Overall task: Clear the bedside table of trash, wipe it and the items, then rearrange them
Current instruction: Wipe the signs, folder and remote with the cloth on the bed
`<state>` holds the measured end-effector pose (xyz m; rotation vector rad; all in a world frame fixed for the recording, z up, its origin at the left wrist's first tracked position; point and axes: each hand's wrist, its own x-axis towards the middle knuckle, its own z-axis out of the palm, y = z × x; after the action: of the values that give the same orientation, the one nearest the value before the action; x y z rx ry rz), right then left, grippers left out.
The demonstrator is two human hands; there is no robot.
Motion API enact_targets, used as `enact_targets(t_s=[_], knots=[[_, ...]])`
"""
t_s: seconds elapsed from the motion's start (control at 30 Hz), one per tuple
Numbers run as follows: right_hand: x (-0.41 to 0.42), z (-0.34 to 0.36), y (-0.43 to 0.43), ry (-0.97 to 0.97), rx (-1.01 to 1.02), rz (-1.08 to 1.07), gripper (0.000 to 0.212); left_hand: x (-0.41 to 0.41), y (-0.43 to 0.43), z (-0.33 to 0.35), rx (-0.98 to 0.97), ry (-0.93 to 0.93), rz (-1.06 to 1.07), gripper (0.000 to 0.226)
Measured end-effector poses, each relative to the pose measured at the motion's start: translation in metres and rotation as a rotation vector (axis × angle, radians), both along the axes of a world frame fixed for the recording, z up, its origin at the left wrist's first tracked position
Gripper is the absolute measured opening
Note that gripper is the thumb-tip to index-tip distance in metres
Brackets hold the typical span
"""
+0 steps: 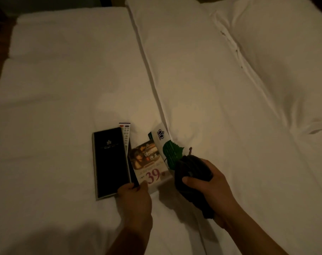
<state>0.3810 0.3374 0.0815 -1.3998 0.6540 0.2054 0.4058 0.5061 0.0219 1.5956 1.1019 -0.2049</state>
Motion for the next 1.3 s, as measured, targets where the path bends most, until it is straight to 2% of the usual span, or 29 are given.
enact_targets(t_s=[0.07, 0.17, 0.23, 0.3, 0.43, 0.5, 0.57, 0.67, 0.7, 0.77, 0.83, 0.9, 1.03, 1.07, 1.13, 1.23, 1.3], knots=[[0.006, 0.002, 0.005, -0.051, -0.057, 0.02, 0.053, -0.007, 0.001, 0.003, -0.069, 0.011, 0.052, 0.011], [0.01, 0.009, 0.009, -0.138, -0.157, 0.113, 0.054, -0.021, 0.003, 0.013, -0.323, 0.014, 0.086, 0.019], [0.012, 0.014, 0.011, -0.193, -0.233, 0.203, 0.056, -0.031, 0.008, 0.022, -0.421, 0.011, 0.065, 0.027], [0.014, 0.018, 0.017, -0.236, -0.319, 0.311, 0.056, -0.042, 0.017, 0.027, -0.411, -0.047, -0.004, 0.028], [0.017, 0.02, 0.048, -0.378, -0.504, 0.583, 0.055, -0.052, 0.034, 0.028, -0.259, -0.159, -0.224, 0.034], [0.017, 0.015, 0.06, -0.476, -0.601, 0.653, 0.049, -0.051, 0.038, 0.032, -0.241, -0.174, -0.242, 0.025], [0.024, 0.008, 0.057, -0.471, -0.693, 0.574, 0.048, -0.048, 0.042, 0.038, -0.297, -0.198, -0.268, 0.029], [0.039, 0.002, 0.028, -0.274, -0.806, 0.311, 0.044, -0.041, 0.05, 0.048, -0.342, -0.212, -0.344, 0.029], [0.041, 0.001, 0.02, -0.23, -0.821, 0.254, 0.044, -0.039, 0.05, 0.051, -0.352, -0.207, -0.356, 0.028], [0.039, 0.006, 0.019, -0.29, -0.828, 0.256, 0.042, -0.035, 0.047, 0.053, -0.355, -0.198, -0.388, 0.024], [0.033, 0.01, 0.033, -0.418, -0.811, 0.392, 0.041, -0.033, 0.04, 0.053, -0.331, -0.202, -0.442, 0.024], [0.033, 0.007, 0.04, -0.46, -0.813, 0.462, 0.042, -0.033, 0.035, 0.055, -0.339, -0.218, -0.467, 0.026], [0.048, 0.003, 0.011, -0.209, -0.837, 0.136, 0.038, -0.032, 0.039, 0.056, -0.356, -0.209, -0.432, 0.023], [0.044, 0.002, 0.005, -0.173, -0.859, 0.111, 0.038, -0.032, 0.04, 0.056, -0.368, -0.205, -0.415, 0.023], [0.029, 0.008, 0.011, -0.193, -0.866, 0.193, 0.037, -0.03, 0.04, 0.054, -0.387, -0.211, -0.378, 0.021], [-0.001, 0.023, 0.044, -0.312, -0.68, 0.434, 0.038, -0.025, 0.032, 0.053, -0.427, -0.252, -0.31, 0.023], [-0.01, 0.029, 0.053, -0.343, -0.63, 0.586, 0.039, -0.025, 0.028, 0.053, -0.441, -0.291, -0.33, 0.024]])
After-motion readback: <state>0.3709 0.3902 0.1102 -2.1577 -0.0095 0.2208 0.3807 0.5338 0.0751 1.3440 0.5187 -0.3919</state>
